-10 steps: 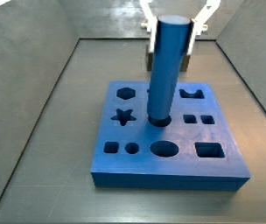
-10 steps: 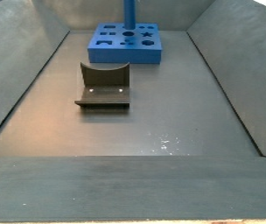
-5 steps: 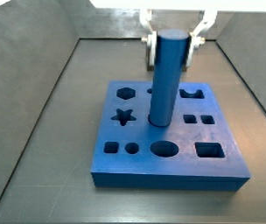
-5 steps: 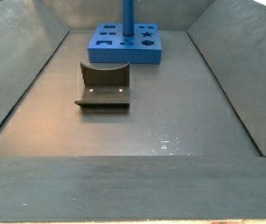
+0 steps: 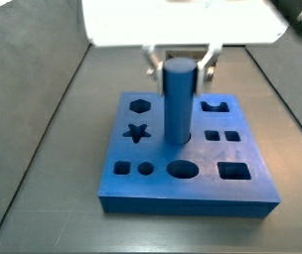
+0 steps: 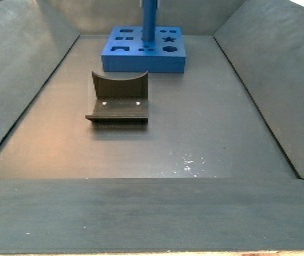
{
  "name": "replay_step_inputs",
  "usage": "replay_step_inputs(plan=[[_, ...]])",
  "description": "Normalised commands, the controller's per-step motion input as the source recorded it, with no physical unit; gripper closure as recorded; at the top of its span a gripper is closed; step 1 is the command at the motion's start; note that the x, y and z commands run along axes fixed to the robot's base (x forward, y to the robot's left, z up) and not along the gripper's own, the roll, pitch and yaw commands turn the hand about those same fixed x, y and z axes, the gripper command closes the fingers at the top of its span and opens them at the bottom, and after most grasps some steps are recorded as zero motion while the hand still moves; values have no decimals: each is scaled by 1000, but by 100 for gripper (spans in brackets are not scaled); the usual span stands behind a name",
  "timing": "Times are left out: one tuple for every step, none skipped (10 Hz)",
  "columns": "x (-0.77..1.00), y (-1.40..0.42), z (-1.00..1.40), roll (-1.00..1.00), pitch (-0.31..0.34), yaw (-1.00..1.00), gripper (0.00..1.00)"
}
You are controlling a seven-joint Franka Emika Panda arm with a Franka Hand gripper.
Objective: Pick up the round object. Move up. Place the round object on the fixture. Regrasp the round object. Move to above the board. Insert the round object.
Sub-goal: Insert the round object.
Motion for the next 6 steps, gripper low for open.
replay_step_inputs(plan=[[-71, -297, -440, 299, -277, 43, 100], [0, -223, -549, 230, -253, 3, 100], [183, -169, -620, 177, -156, 0, 100], [371, -14, -566, 0, -77, 0, 100], [409, 66, -320, -117, 0, -146, 100], [297, 6, -66, -33, 66, -106, 100]])
